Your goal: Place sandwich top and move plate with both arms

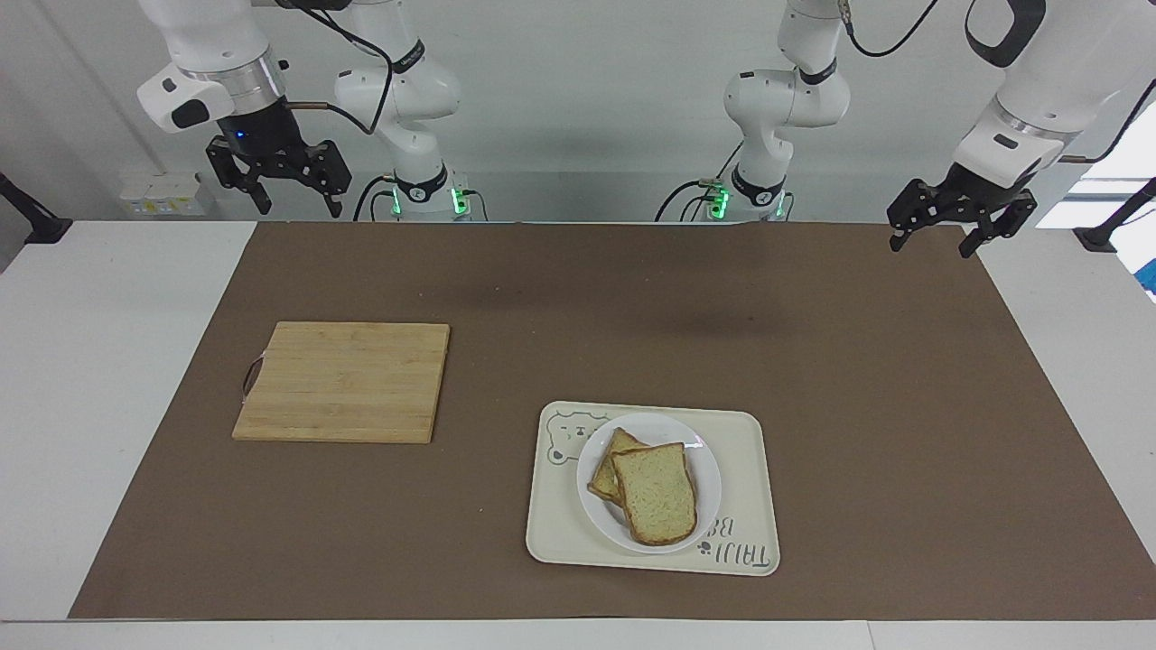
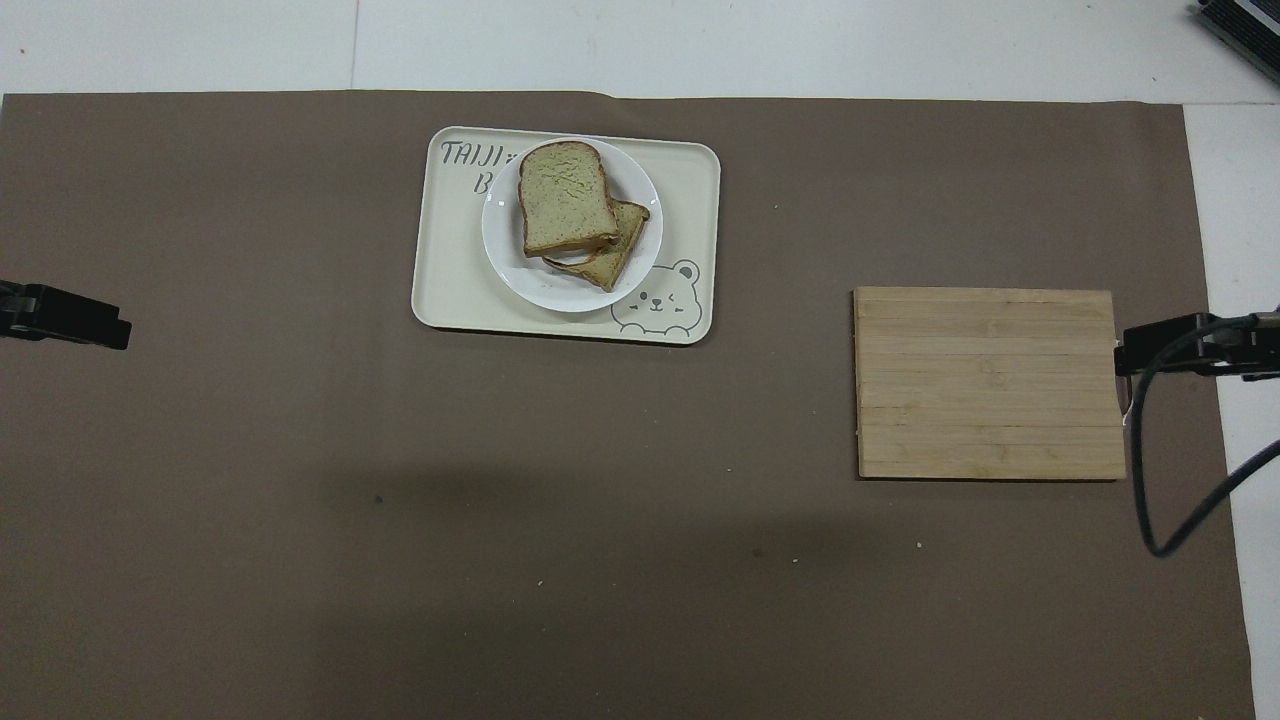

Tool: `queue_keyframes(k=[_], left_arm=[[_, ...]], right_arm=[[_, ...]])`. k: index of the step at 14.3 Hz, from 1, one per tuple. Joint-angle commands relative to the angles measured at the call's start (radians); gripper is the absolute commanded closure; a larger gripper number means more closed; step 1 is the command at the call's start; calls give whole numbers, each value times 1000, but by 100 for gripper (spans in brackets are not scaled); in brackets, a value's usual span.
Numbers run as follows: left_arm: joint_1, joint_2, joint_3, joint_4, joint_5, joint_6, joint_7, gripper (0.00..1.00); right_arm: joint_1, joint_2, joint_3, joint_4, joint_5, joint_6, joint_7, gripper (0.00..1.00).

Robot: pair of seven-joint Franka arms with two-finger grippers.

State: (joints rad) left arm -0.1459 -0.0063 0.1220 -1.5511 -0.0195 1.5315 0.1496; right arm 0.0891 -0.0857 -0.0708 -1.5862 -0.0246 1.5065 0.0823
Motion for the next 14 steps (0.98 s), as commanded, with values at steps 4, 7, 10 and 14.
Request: queue_keyframes(k=[4,7,10,14], left_arm=[[83,5,-68,66,29,-88,-2,0],[83,-4,-65,57,20,-74,-4,0],[83,-6,-64,55,19,-76,-4,0],[83,-11,-56,51,19,-94,1,0]], right_arm=[[-11,-6,5,-8,3,9,-19,0],[-11,-6,5,-8,3,9,-19,0],[-11,-6,5,-8,3,9,-19,0],[-11,-6,5,-8,3,9,-19,0]])
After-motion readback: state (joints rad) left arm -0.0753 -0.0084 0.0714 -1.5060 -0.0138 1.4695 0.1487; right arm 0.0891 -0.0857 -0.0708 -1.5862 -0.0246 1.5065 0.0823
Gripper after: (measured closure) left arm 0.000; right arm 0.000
